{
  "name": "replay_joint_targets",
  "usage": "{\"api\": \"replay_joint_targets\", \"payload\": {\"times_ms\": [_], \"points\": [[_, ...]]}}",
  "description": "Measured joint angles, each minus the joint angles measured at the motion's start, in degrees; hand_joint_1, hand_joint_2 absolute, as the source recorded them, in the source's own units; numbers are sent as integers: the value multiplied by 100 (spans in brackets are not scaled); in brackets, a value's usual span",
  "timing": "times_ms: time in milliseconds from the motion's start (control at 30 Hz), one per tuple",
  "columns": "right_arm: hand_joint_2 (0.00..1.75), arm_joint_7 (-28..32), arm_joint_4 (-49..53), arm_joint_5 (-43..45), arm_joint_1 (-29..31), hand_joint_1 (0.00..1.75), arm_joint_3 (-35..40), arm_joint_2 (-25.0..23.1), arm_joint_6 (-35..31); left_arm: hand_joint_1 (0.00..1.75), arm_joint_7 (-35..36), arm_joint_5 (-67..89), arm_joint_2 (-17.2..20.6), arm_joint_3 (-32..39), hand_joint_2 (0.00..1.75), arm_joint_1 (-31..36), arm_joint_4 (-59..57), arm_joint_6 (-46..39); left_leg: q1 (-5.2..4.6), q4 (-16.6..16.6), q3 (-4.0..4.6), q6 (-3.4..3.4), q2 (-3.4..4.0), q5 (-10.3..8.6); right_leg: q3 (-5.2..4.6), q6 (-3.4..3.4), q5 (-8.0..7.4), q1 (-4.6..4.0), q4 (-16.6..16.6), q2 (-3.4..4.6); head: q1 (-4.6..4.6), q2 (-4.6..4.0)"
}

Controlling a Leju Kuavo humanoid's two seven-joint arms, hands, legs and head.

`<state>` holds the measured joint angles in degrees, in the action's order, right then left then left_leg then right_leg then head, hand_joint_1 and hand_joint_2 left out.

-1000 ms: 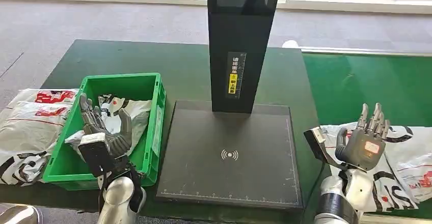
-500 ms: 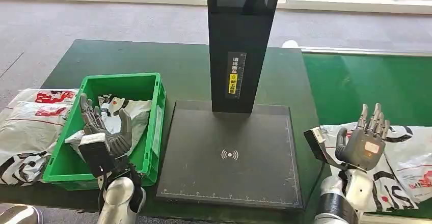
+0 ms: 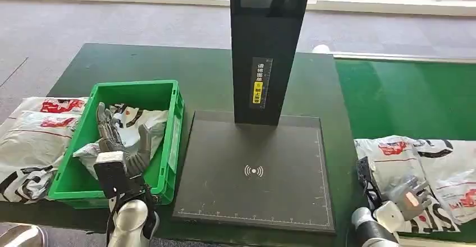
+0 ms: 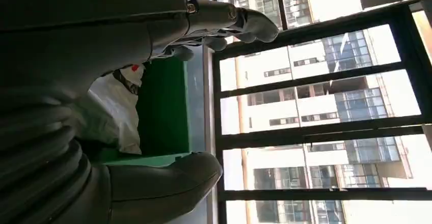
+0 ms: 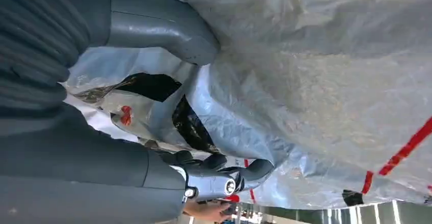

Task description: Moved the parcel from conveyor to table for the left to box.

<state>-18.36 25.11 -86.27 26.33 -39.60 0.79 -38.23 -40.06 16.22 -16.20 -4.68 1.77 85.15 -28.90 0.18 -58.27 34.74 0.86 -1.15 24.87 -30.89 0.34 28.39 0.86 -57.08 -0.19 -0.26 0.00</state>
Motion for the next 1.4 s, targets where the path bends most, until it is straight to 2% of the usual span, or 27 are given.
{"api": "replay_joint_targets", "payload": {"times_ms": [367, 1400], "points": [[175, -79, -375, 0, 100, 0, 92, 134, 125, 0, 0, 11, 0, 0, 175, 0, 7, 7, -1, -4, -2, -1, 1, -1, 8, 3, -2, 3, 2, 1, 0, 0], [175, -105, -515, 0, 166, 0, 94, 151, 140, 0, 0, 15, 0, 0, 175, -2, 7, 7, -1, -5, -7, -1, 0, -1, 13, 5, -3, 2, 2, 1, 0, 0]]}}
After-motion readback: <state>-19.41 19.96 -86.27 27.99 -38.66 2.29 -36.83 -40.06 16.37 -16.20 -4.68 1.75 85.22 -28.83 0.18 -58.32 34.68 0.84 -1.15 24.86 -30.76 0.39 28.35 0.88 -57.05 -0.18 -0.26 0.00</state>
